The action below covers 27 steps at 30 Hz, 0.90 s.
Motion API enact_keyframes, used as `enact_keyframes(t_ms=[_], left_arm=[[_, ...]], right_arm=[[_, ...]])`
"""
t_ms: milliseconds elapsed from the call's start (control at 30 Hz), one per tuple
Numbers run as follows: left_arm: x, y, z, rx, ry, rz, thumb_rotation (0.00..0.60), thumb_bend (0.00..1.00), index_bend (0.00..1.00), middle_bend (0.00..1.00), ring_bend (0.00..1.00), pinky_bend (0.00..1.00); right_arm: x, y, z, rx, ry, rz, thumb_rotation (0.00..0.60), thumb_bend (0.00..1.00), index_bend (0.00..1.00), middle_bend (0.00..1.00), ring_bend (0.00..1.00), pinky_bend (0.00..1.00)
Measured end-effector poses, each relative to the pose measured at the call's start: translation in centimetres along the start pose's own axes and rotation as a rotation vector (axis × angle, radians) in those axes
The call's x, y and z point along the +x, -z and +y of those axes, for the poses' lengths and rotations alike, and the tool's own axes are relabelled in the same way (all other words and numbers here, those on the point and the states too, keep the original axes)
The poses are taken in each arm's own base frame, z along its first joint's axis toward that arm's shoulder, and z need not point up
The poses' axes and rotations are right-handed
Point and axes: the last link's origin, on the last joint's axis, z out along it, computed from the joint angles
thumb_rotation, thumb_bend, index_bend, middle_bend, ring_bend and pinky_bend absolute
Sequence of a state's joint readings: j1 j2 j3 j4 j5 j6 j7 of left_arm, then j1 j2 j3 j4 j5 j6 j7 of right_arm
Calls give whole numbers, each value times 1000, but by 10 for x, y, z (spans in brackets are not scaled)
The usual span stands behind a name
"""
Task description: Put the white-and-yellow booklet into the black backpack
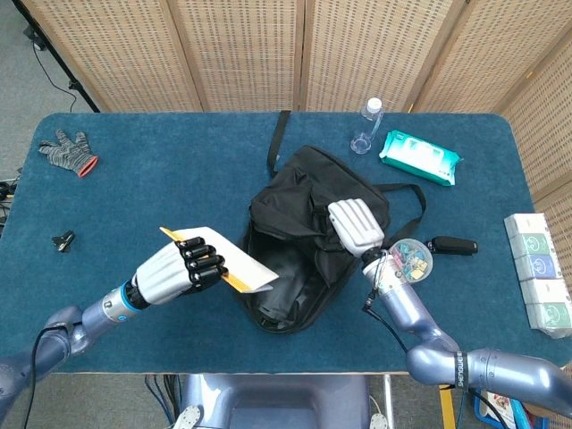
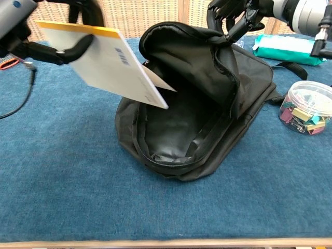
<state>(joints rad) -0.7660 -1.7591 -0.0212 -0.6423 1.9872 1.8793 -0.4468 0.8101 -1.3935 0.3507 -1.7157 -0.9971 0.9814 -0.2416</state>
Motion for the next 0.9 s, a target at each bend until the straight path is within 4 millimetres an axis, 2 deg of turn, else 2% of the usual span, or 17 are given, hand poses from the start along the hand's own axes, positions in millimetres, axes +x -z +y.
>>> enact_keyframes(t_ms=[467, 900], left_arm=[[-30, -71, 17, -381, 9, 16, 600, 600, 804, 635, 538, 638], [-52, -124, 21, -443, 10, -61, 600, 596, 802, 635, 534, 639]], right_arm=[[27, 2, -3, 0, -63, -61, 600, 472, 610, 638, 674, 918], [51, -1, -9, 79, -72, -100, 600, 472, 610, 640, 676, 918]])
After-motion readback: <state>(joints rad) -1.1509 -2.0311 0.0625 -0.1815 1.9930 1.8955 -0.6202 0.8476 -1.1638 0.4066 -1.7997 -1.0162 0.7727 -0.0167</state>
